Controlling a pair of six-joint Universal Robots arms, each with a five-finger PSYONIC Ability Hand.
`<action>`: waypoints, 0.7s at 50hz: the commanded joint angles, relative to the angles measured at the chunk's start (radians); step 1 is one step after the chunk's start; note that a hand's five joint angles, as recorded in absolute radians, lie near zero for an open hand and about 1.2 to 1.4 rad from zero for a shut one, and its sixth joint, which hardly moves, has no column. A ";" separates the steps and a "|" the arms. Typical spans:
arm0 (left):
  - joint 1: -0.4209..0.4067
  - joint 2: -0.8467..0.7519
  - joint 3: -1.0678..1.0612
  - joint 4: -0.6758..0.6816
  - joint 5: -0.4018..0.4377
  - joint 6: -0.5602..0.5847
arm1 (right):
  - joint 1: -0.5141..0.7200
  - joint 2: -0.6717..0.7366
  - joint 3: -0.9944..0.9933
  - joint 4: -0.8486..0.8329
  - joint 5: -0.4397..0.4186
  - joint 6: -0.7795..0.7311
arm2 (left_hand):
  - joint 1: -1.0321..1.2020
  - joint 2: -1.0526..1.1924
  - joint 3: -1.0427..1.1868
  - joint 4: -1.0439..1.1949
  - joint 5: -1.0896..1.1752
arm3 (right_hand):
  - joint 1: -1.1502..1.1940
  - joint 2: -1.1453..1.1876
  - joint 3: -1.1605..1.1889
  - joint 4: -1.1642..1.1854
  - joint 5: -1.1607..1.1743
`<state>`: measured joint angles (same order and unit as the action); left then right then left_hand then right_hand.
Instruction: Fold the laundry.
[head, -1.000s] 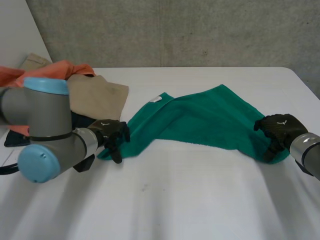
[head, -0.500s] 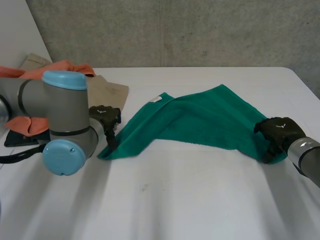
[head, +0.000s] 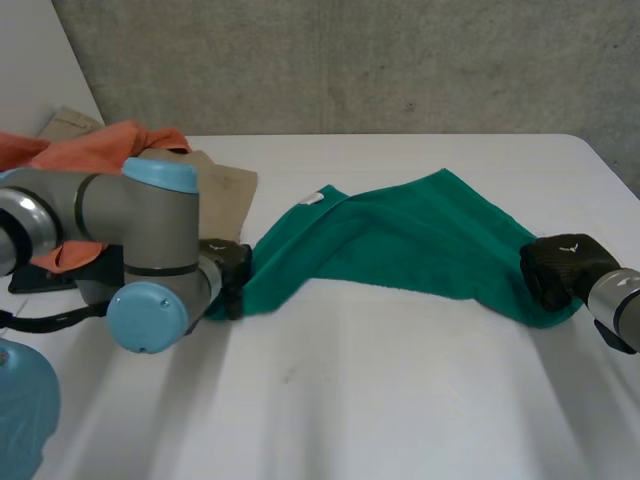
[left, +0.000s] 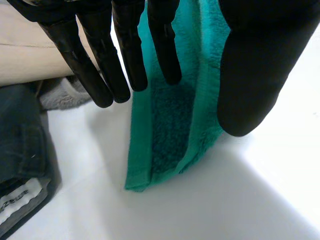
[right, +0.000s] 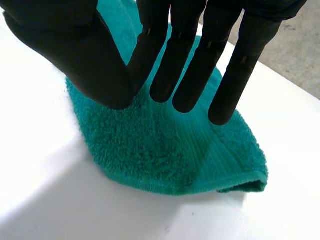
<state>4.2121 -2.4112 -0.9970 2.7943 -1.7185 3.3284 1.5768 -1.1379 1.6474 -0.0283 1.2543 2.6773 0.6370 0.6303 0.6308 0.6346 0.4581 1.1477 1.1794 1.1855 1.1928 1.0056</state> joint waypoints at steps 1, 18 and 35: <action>-0.026 -0.035 0.072 -0.019 -0.029 0.002 | -0.003 -0.006 -0.008 0.036 -0.023 -0.011 | 0.757 0.764 0.764 0.760 0.762 | 0.249 0.217 0.211 0.203 0.216; 0.006 0.047 0.313 -0.035 -0.026 0.011 | -0.009 -0.071 0.077 0.533 -0.216 -0.254 | 0.759 0.766 0.765 0.762 0.764 | 0.249 0.217 0.211 0.203 0.216; -0.029 0.204 0.259 -0.042 0.020 0.029 | -0.037 -0.145 0.035 0.145 -0.050 0.065 | 0.759 0.766 0.765 0.762 0.764 | -0.953 -0.984 -0.990 -0.998 -0.985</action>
<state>4.1861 -2.2456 -0.6998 2.7507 -1.7171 3.3687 1.5006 -1.3168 1.6599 0.2381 1.1578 2.6785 1.1746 1.1961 1.1880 1.1942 0.9865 0.2379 0.2257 0.2220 0.2302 0.0507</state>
